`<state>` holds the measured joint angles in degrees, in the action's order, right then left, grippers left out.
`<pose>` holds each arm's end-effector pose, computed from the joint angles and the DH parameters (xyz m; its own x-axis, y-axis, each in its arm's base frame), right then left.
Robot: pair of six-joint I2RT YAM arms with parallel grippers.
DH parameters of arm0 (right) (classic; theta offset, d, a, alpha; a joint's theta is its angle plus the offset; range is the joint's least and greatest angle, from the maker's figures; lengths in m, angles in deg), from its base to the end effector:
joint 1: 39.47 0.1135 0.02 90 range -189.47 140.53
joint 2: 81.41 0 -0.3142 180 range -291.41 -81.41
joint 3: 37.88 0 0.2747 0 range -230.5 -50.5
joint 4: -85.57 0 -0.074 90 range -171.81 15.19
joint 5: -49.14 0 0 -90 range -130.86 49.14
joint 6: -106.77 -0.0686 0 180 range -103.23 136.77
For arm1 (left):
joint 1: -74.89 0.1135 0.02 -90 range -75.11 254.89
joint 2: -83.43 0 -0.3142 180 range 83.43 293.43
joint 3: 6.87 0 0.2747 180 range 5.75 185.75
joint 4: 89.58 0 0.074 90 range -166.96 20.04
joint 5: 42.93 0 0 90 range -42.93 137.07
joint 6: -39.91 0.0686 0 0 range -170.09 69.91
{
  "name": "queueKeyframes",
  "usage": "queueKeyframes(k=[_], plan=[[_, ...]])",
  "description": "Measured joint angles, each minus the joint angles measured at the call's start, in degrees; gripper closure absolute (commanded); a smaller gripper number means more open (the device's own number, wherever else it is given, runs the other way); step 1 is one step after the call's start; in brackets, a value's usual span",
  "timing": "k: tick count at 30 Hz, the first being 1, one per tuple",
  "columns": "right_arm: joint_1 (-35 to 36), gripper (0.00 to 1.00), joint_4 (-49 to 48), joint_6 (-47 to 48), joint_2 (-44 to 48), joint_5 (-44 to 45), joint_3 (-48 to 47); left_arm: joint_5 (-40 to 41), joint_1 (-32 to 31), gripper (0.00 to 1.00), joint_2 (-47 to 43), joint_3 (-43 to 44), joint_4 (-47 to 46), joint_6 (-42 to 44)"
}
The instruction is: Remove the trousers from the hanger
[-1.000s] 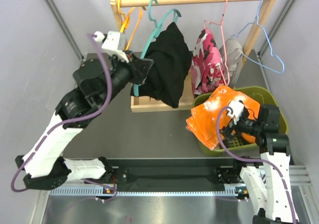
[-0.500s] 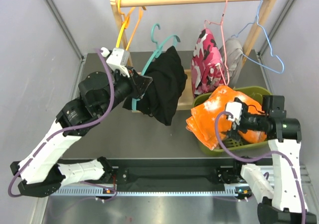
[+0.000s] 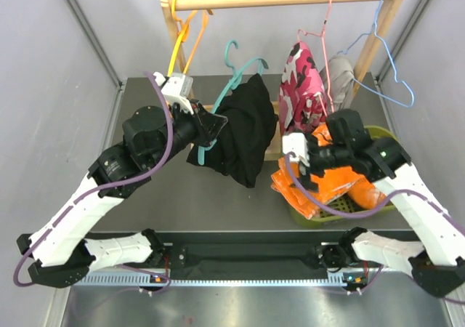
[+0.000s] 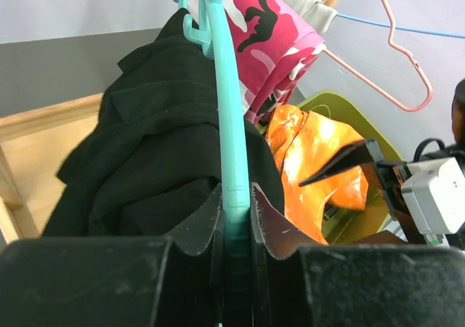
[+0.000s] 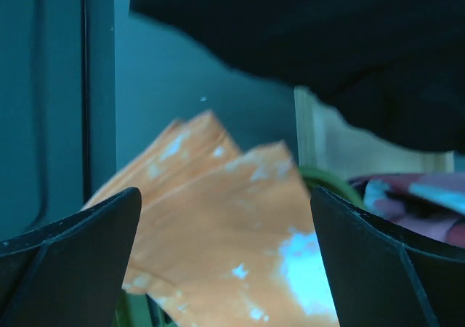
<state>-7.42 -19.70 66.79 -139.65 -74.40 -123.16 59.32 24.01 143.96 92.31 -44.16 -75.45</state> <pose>0.1389 0.1317 0.4085 0.1777 -0.6422 -0.7456 -0.9670 0.0264 -0.2533 0.1501 -0.1615 0.5420 -0.3350 -0.2515 -0.9080 0.5331 0.7440 -0.4027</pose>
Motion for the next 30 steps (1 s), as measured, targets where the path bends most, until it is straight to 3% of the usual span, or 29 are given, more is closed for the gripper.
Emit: queueKeyframes(k=[6, 12, 18, 23, 28, 30], plan=[[8.9, 0.0, -6.6, -10.4, -9.7, 3.1, -12.3, 0.6, 0.0, 1.0, 0.0, -2.9, -3.0, -3.2], [11.5, 0.0, -17.5, -25.6, -16.2, 5.7, -20.5, 1.1, 0.0, 1.0, 1.5, -3.7, -5.8, -6.3], [14.7, 0.0, -25.5, -36.1, -18.9, 12.7, -21.0, 0.6, 0.0, 1.0, 3.7, -3.3, -7.4, -7.8], [15.5, 0.0, -32.3, -40.0, -18.2, 17.7, -15.6, 0.6, 0.1, 1.0, 4.3, -3.1, -7.1, -8.0], [15.7, 0.11, -37.3, -40.5, -17.5, 23.8, -10.5, 0.2, 0.3, 1.0, 4.5, -2.8, -6.2, -8.0], [15.6, 0.25, -38.0, -40.3, -17.5, 25.8, -9.6, -0.2, 0.3, 1.0, 4.6, -2.6, -5.8, -8.0]])
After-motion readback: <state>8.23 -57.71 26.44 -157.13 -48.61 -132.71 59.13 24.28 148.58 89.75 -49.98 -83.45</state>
